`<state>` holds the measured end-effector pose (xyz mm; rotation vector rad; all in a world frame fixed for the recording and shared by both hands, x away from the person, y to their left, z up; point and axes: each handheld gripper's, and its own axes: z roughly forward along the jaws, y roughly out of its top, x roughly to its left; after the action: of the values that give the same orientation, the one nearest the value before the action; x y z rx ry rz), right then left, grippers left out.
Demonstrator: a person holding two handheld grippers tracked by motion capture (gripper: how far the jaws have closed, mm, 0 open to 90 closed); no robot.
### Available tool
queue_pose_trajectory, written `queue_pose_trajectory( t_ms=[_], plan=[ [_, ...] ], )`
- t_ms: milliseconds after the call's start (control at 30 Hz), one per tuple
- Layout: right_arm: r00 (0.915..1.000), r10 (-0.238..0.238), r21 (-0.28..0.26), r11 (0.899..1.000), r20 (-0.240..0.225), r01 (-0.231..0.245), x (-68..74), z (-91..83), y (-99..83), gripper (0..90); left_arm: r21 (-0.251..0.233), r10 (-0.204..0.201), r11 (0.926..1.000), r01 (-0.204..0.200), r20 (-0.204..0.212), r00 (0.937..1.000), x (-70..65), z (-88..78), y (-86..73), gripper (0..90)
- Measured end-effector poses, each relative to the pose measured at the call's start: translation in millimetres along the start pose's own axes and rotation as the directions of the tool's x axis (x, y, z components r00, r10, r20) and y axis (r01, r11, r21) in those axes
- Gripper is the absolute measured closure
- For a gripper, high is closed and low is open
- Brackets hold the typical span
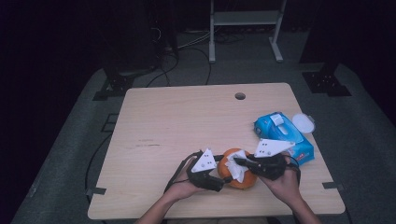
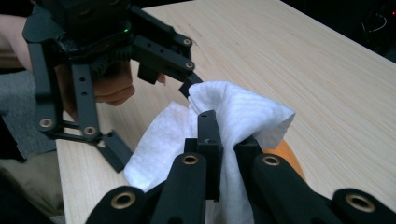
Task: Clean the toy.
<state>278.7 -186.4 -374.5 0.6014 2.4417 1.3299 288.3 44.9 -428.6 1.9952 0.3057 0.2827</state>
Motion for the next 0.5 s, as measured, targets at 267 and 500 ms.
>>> queue_pose_trajectory(
  t_ms=[267,500],
  plan=[
    [0.9934,-0.11,0.06,0.992,-0.031,0.112,30.2,23.6,8.5,85.5,0.019,0.09,0.9958,-0.089,-0.011,0.9959,-14.5,5.4,4.4,30.9],
    [0.9988,-0.047,0.025,0.999,0.012,0.047,11.1,9.7,5.7,85.5,0.017,0.073,0.9972,-0.073,-0.002,0.9973,-7.1,3.4,-2.2,31.3]
  ],
)
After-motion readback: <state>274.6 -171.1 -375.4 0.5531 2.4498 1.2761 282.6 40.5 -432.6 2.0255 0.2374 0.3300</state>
